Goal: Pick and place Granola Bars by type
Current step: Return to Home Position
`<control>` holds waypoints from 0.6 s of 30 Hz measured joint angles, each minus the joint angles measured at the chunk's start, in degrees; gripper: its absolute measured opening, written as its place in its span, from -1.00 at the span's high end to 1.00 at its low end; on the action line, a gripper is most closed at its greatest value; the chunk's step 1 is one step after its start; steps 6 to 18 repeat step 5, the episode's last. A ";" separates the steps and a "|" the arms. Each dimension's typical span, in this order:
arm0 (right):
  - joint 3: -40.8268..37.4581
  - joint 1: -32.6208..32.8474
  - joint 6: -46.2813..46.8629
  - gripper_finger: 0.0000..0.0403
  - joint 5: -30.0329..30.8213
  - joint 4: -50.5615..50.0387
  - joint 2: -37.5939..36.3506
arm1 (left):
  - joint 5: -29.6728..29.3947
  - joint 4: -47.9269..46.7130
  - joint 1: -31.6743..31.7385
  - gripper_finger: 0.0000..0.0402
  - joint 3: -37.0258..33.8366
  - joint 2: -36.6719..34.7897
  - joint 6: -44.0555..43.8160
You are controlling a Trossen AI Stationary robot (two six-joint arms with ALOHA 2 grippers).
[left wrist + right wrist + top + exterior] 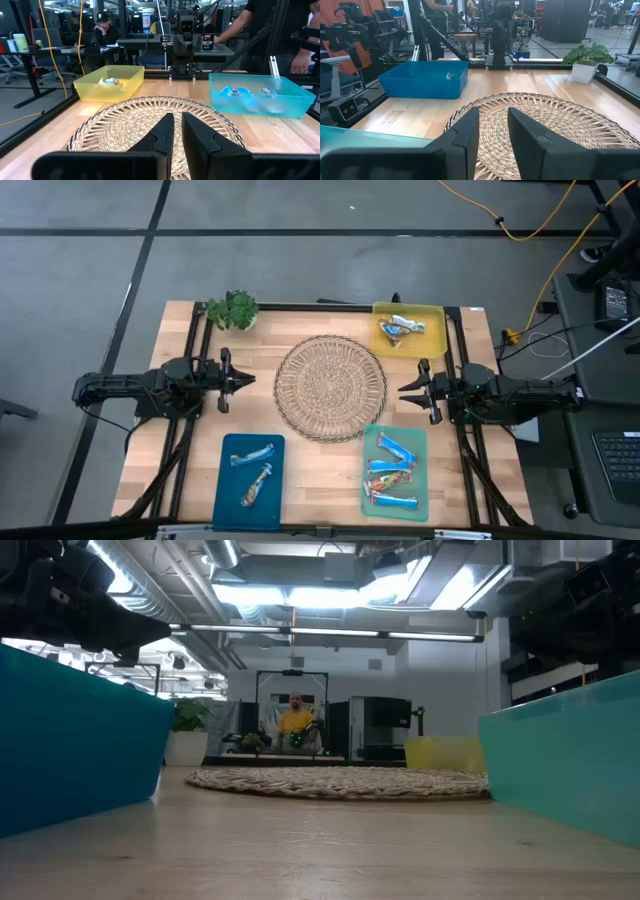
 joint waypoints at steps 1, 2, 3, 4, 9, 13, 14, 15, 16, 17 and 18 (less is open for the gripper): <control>0.00 0.00 0.00 0.47 0.00 0.01 -0.02 | 0.00 0.02 0.00 0.84 0.00 0.00 0.00; 0.00 -0.01 0.00 0.47 0.00 -0.01 0.00 | 0.00 0.02 0.02 0.84 0.00 0.00 0.00; 0.00 0.00 0.00 0.47 0.00 -0.01 -0.02 | 0.00 0.02 0.01 0.84 0.00 0.00 0.00; 0.00 0.00 0.00 0.47 0.00 0.01 0.00 | 0.00 0.02 0.01 0.84 0.00 0.00 0.00; 0.00 -0.01 0.00 0.47 -0.01 0.01 -0.02 | 0.00 0.02 0.00 0.84 0.00 0.00 0.00; 0.00 -0.01 0.00 0.47 -0.01 0.01 -0.02 | 0.00 0.02 0.00 0.84 0.00 0.00 0.00; 0.00 -0.01 0.00 0.47 -0.01 0.01 -0.02 | 0.00 0.02 0.00 0.84 0.00 0.00 0.00; 0.00 -0.01 0.00 0.47 -0.01 0.01 -0.02 | 0.00 0.02 0.00 0.84 0.00 0.00 0.00; 0.00 -0.01 0.00 0.47 -0.01 0.01 -0.02 | 0.00 0.02 0.00 0.84 0.00 0.00 0.00; 0.00 -0.01 0.00 0.47 -0.01 0.01 -0.02 | 0.00 0.02 0.00 0.84 0.00 0.00 0.00; 0.00 -0.01 0.00 0.47 -0.01 0.01 -0.02 | 0.00 0.02 0.00 0.84 0.00 0.00 0.00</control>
